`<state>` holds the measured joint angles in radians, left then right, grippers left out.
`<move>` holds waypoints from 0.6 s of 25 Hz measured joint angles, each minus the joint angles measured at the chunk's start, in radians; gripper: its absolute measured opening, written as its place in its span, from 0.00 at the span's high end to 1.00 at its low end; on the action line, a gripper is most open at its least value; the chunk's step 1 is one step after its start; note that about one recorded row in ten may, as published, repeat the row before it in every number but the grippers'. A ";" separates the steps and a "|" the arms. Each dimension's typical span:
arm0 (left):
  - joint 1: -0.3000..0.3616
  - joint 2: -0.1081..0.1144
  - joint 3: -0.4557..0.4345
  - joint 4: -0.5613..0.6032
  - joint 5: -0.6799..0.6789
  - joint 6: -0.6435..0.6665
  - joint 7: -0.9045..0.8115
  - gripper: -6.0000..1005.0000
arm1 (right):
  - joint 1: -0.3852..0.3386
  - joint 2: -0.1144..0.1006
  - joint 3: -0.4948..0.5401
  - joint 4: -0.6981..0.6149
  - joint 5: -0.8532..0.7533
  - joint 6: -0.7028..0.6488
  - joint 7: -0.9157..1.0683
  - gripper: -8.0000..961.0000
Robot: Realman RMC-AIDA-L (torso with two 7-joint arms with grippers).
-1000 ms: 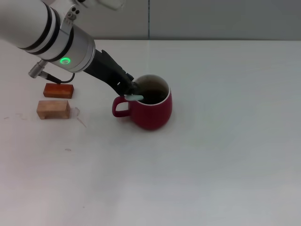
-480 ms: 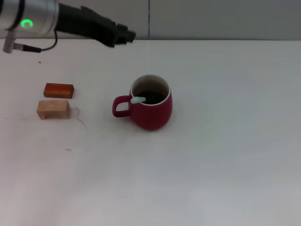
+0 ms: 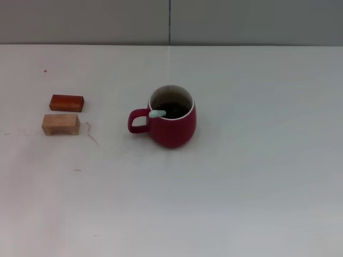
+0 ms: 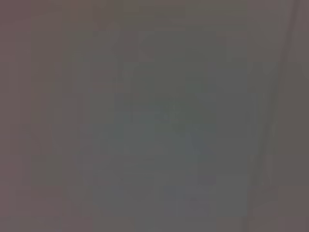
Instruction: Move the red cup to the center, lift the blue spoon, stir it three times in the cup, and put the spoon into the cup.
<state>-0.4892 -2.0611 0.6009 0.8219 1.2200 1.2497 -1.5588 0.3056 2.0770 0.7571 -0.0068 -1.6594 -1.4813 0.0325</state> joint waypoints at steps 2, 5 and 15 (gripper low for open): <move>0.003 -0.003 -0.055 -0.134 -0.145 0.020 0.195 0.74 | 0.002 -0.001 0.012 0.002 0.000 0.000 0.000 0.29; 0.003 -0.003 -0.105 -0.384 -0.412 0.097 0.580 0.74 | 0.005 -0.002 0.025 0.004 0.000 -0.001 0.000 0.29; -0.010 -0.001 -0.102 -0.639 -0.542 0.118 1.284 0.73 | 0.011 -0.006 0.066 -0.003 0.000 0.000 0.000 0.29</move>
<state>-0.4992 -2.0617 0.4986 0.1827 0.6783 1.3674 -0.2747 0.3167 2.0708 0.8234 -0.0097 -1.6593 -1.4817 0.0321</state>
